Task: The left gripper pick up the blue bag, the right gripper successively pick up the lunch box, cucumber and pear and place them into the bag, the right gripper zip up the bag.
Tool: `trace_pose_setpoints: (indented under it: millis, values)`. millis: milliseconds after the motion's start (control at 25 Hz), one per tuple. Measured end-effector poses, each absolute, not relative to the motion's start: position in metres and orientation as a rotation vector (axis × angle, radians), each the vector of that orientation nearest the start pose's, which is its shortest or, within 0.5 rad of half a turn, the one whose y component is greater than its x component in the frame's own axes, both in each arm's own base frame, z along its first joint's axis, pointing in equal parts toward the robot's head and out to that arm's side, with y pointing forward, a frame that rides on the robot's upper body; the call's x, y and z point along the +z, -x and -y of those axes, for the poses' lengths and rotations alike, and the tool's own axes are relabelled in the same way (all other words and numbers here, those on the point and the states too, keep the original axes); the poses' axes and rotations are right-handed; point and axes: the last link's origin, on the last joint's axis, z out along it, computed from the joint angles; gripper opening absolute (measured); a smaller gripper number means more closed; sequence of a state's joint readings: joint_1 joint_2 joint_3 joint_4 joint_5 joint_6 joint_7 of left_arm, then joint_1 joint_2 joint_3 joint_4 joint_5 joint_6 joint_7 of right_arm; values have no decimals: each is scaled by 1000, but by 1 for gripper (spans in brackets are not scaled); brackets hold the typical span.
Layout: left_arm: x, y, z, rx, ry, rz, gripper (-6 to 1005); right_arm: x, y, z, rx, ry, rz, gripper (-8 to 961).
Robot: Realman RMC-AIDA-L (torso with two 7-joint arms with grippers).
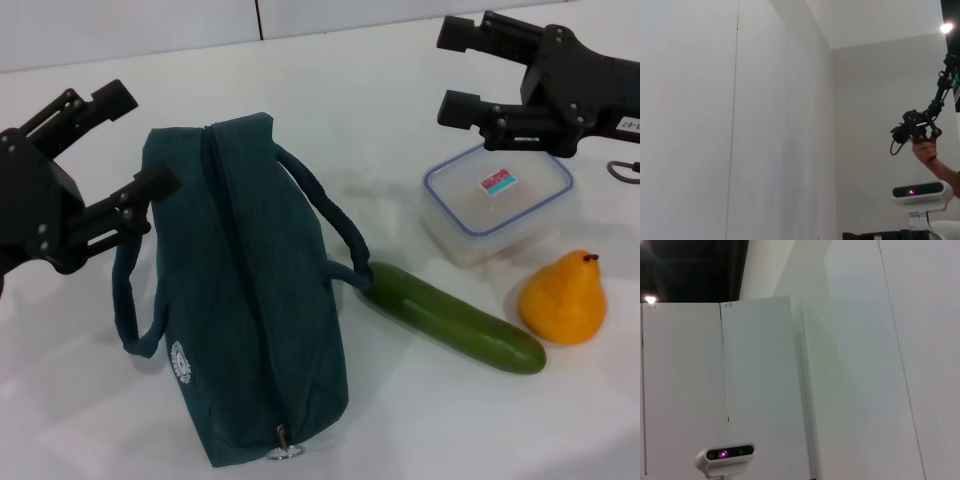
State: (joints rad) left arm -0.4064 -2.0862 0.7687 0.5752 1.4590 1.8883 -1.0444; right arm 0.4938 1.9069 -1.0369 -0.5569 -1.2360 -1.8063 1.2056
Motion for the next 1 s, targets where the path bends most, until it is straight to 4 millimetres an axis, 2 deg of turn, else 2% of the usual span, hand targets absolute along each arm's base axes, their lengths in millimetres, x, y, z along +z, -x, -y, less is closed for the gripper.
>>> trace_pose_setpoints:
  millis: [560,800,1000]
  values:
    - [36,229,-289,-1402,2468,173,830,70,-216,-323,1354,2578,-155,869]
    - [56,220,-314,-1278,2510,363,829,72,-212,-324,1354,2581,-123,869]
    - [77,199,-336,-1127,2565,571,829,73,-210,-324,1354,2582,-109,869]
